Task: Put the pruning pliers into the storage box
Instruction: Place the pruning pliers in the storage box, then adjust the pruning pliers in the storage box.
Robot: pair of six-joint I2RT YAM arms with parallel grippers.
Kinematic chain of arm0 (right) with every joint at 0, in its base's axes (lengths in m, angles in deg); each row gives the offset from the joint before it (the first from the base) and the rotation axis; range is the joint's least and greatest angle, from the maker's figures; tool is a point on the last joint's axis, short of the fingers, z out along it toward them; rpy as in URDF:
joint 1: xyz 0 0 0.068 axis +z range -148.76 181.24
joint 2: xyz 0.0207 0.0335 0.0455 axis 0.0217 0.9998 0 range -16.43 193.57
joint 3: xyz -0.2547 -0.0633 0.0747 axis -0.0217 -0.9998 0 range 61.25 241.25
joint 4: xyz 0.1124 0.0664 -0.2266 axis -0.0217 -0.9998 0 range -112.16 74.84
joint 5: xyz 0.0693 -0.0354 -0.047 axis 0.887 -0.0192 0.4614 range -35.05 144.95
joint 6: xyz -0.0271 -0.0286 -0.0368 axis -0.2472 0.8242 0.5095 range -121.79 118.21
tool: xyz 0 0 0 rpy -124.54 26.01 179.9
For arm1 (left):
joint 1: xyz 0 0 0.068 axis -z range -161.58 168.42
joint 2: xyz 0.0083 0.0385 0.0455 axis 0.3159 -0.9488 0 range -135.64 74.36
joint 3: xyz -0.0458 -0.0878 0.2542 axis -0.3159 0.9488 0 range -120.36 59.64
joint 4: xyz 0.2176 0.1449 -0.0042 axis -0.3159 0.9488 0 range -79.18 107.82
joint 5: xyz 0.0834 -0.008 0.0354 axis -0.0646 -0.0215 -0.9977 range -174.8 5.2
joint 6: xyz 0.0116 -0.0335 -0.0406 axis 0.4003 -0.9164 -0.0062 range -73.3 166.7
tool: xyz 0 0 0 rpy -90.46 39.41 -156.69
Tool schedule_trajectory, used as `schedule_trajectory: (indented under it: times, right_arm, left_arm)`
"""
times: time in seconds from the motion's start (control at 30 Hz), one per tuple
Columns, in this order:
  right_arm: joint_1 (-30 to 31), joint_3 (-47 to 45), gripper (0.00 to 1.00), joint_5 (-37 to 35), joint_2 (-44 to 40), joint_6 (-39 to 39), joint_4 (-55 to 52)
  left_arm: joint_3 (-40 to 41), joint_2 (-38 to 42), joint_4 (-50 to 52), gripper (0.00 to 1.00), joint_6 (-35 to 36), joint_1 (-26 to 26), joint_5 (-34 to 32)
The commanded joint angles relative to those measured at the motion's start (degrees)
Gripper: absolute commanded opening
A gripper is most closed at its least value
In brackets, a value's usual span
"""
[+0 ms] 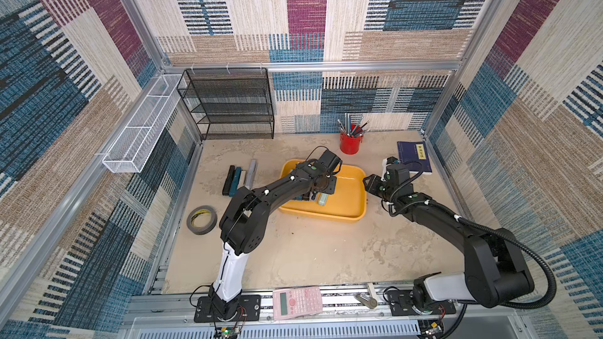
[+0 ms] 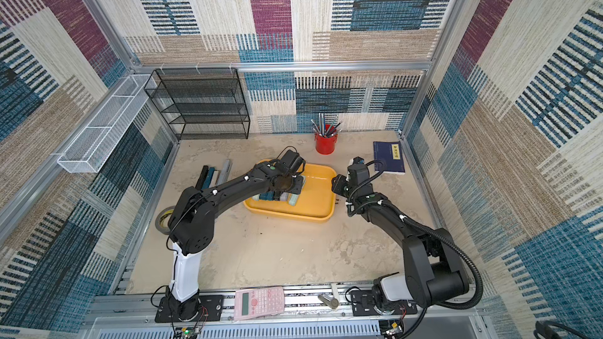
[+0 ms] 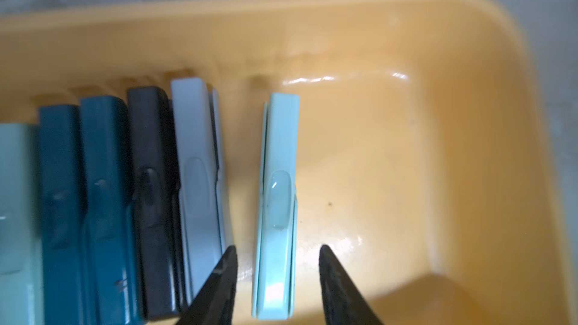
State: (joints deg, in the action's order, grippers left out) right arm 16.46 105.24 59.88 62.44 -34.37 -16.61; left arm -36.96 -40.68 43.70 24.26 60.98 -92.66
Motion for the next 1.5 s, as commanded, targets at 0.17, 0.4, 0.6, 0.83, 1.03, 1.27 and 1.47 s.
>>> schedule_trajectory:
  times: [0.17,0.4,0.6,0.83,1.03,1.27,1.47]
  right_arm:
    - [9.0,6.2,0.44,-5.7,-0.1,3.6,-5.5]
    - [13.9,8.8,0.48,0.0,8.1,-0.3,-4.6]
    - [15.6,10.5,0.51,6.7,15.2,-5.2,-0.9]
    - [16.0,13.0,0.52,10.8,21.4,-8.8,1.8]
    - [16.0,15.5,0.51,11.3,24.8,-9.7,2.1]
    - [16.0,17.1,0.51,10.9,26.9,-9.8,2.0]
    - [16.0,19.2,0.51,9.9,28.6,-9.3,1.9]
  left_arm:
    - [7.1,13.6,-3.5,0.52,6.0,-7.1,-2.0]
    - [20.4,18.6,-8.4,0.52,4.2,-17.6,2.4]
    - [24.4,18.7,-9.7,0.51,5.0,-21.2,4.5]
    - [26.5,16.7,-11.3,0.50,5.0,-23.2,8.2]
    - [27.3,15.5,-12.7,0.47,5.2,-23.6,10.1]
    - [27.4,14.6,-13.5,0.43,5.4,-23.6,12.0]
    - [27.5,14.1,-13.8,0.41,5.4,-23.6,13.2]
